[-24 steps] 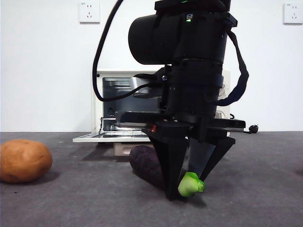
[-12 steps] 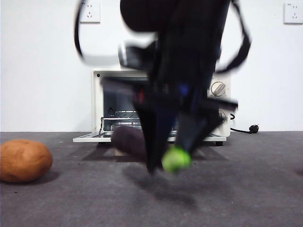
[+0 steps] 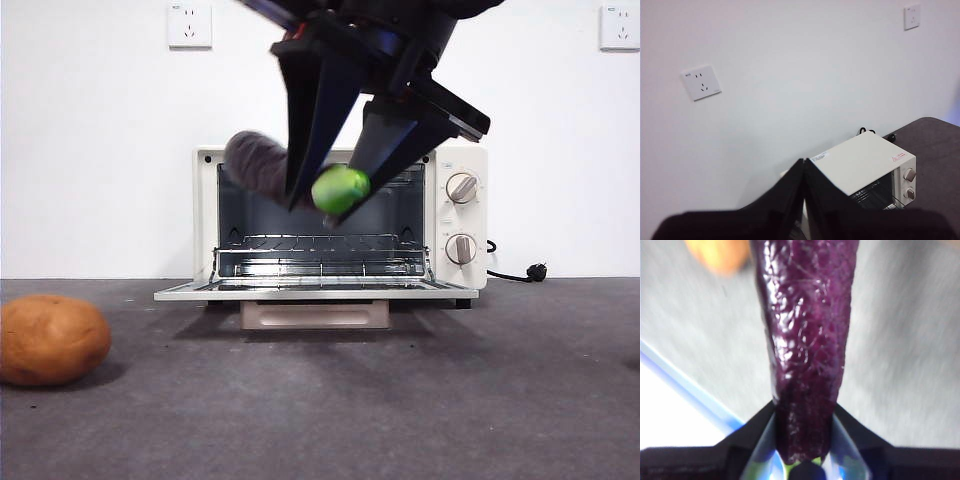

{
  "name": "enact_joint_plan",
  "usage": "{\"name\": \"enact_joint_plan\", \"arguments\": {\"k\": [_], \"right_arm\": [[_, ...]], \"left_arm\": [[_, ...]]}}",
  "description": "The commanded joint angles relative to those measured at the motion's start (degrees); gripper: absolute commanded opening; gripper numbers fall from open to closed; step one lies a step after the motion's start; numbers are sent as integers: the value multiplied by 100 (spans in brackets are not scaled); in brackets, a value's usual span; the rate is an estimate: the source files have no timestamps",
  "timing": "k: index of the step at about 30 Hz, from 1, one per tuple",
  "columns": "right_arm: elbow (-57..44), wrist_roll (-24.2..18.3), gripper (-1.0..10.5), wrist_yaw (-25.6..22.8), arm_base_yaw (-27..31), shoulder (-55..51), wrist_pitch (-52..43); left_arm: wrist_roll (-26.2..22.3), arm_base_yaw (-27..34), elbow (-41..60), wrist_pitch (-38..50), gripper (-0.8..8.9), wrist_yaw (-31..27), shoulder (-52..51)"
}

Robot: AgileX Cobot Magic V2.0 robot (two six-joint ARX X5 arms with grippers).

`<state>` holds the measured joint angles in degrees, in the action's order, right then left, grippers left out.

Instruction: Take the eggplant from the table,put the eggplant in the oven

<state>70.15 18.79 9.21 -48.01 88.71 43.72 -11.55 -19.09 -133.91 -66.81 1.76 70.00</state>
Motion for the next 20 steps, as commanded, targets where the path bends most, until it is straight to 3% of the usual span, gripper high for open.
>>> {"name": "enact_joint_plan", "arguments": {"k": [1, 8, 20], "right_arm": [[136, -96, -10, 409, 446, 264, -160], [732, -96, -10, 1158, 1467, 914, -238], [2124, 564, -11, 2120, 2153, 2223, -518]], "left_arm": [[-61, -15, 7, 7, -6, 20, -79], [-61, -74, 7, -20, -6, 17, -192], [-63, -275, 7, -260, -6, 11, -232]]}}
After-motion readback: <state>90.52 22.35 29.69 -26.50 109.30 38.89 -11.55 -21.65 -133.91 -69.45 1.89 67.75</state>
